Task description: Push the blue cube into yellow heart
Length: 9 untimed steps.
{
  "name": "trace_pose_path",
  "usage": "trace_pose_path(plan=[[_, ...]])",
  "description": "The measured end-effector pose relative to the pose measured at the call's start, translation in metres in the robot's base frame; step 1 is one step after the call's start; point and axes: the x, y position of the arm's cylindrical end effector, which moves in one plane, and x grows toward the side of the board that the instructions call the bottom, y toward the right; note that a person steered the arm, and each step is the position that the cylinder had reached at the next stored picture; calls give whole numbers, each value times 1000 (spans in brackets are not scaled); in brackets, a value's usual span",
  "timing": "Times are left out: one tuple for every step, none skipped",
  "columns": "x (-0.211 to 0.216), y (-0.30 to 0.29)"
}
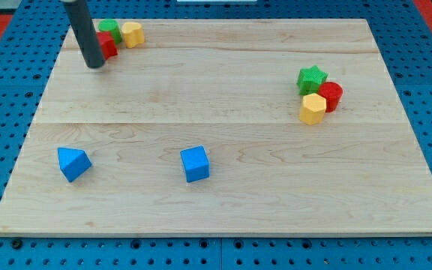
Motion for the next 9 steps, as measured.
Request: trace_pose_path(plan=[[60,82],[96,199],[97,226],[97,225],[97,253],[98,261],[139,261],[191,269],[211,258]])
